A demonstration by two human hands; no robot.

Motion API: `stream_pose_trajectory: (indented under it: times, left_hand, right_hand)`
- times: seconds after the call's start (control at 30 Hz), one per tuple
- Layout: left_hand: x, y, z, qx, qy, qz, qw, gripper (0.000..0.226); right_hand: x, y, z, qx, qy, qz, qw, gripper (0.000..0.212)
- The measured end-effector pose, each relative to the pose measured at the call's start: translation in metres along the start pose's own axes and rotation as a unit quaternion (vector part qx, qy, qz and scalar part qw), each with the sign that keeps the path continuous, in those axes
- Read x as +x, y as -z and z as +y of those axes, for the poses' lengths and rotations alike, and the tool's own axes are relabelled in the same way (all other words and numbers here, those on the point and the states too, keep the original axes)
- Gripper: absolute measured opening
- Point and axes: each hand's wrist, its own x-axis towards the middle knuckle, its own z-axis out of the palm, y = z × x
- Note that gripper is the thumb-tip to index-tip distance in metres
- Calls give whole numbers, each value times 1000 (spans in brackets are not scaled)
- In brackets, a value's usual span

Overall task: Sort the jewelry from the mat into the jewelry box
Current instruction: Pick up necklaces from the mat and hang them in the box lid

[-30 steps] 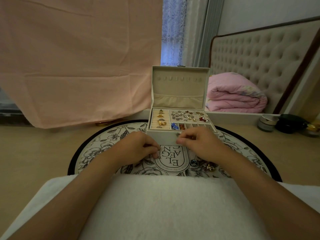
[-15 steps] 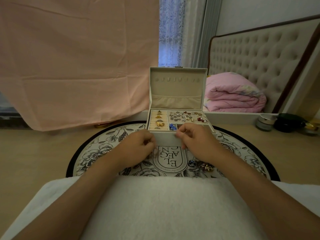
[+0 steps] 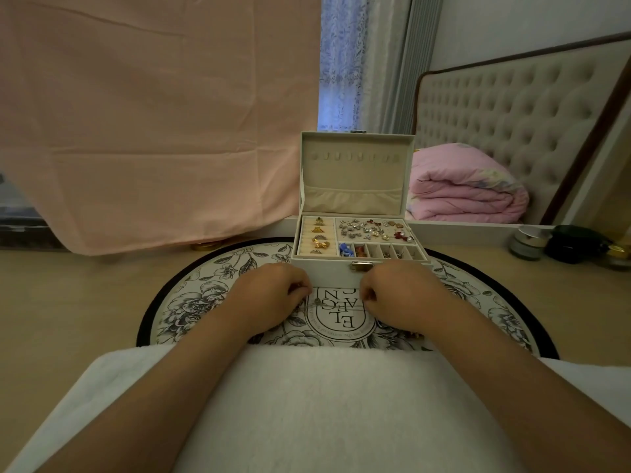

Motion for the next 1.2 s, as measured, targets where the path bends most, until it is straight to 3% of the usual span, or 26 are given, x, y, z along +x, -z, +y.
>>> stream_pose_trajectory:
  times: [0.13, 0.27, 0.47, 0.57, 0.73, 0.87, 0.93, 1.1, 1.2]
  left_hand:
    - [0, -1, -3, 16, -7, 12, 1000, 19]
    - [2, 6, -1, 8, -21, 17, 1000, 11]
    - [4, 0, -7, 1, -49, -61, 997, 21]
    - [4, -3, -8, -37, -33, -51, 997, 18]
    - [3, -1, -4, -207, 60, -40, 976, 23]
    - [2, 2, 3, -404, 93, -66, 908, 22]
    - [1, 3, 5, -438, 90, -84, 891, 18]
    - [2, 0, 4, -280, 24, -121, 952, 16]
    - [1, 2, 5, -244, 11, -112, 963, 10]
  right_hand:
    - [5, -6, -17, 67, 59, 72, 993, 26]
    - [13, -22, -28, 78, 112, 70, 988, 25]
    - [18, -29, -27, 93, 108, 69, 987, 14]
    - [15, -30, -23, 204, 70, 78, 973, 7]
    - [14, -25, -19, 463, 0, 29, 886, 11]
    - [14, -21, -17, 522, -13, 17, 852, 15]
    - [15, -20, -15, 548, -15, 18, 836, 16]
    - [15, -15, -8, 565, -9, 26, 825, 13]
    - [14, -12, -4, 559, -2, 45, 828, 11]
